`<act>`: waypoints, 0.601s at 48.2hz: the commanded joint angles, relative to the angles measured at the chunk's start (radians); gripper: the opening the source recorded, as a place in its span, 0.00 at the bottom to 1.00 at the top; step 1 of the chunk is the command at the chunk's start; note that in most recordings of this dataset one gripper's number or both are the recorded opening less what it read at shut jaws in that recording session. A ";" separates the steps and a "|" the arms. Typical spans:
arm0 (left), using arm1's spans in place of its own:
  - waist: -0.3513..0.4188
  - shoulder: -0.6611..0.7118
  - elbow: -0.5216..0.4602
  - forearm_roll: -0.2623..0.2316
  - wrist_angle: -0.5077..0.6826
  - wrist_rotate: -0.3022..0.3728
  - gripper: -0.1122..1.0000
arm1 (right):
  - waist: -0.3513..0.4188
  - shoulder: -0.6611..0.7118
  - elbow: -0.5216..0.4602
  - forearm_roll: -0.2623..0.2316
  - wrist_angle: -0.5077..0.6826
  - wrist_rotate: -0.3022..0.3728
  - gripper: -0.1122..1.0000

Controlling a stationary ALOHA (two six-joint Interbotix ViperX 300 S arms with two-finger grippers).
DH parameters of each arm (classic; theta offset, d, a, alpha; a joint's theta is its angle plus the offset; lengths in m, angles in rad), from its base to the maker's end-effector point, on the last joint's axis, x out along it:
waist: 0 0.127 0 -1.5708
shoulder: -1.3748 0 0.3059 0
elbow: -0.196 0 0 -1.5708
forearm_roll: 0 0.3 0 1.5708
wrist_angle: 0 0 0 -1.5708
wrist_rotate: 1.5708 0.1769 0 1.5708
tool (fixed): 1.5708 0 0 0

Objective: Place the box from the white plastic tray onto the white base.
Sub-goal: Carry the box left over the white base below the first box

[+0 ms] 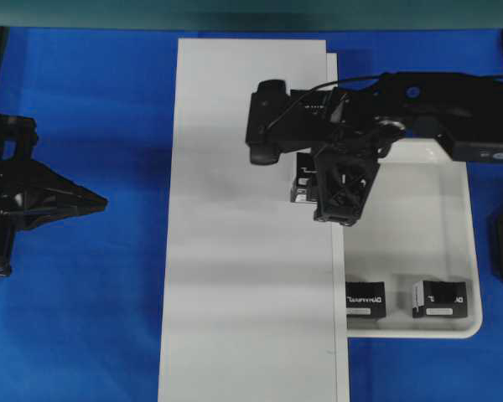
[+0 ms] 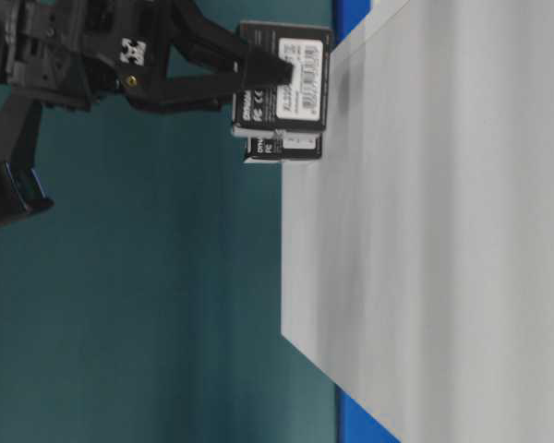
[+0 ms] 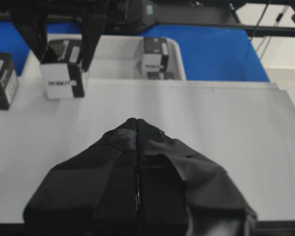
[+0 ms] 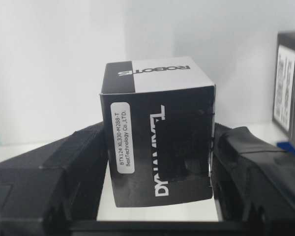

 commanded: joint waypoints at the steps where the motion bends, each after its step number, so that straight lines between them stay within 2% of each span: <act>1: -0.002 0.003 -0.026 0.002 -0.005 -0.002 0.04 | 0.006 0.026 -0.018 -0.005 -0.005 -0.006 0.66; 29: -0.011 0.003 -0.023 0.003 0.005 -0.002 0.04 | -0.002 0.061 -0.020 -0.018 -0.008 -0.012 0.66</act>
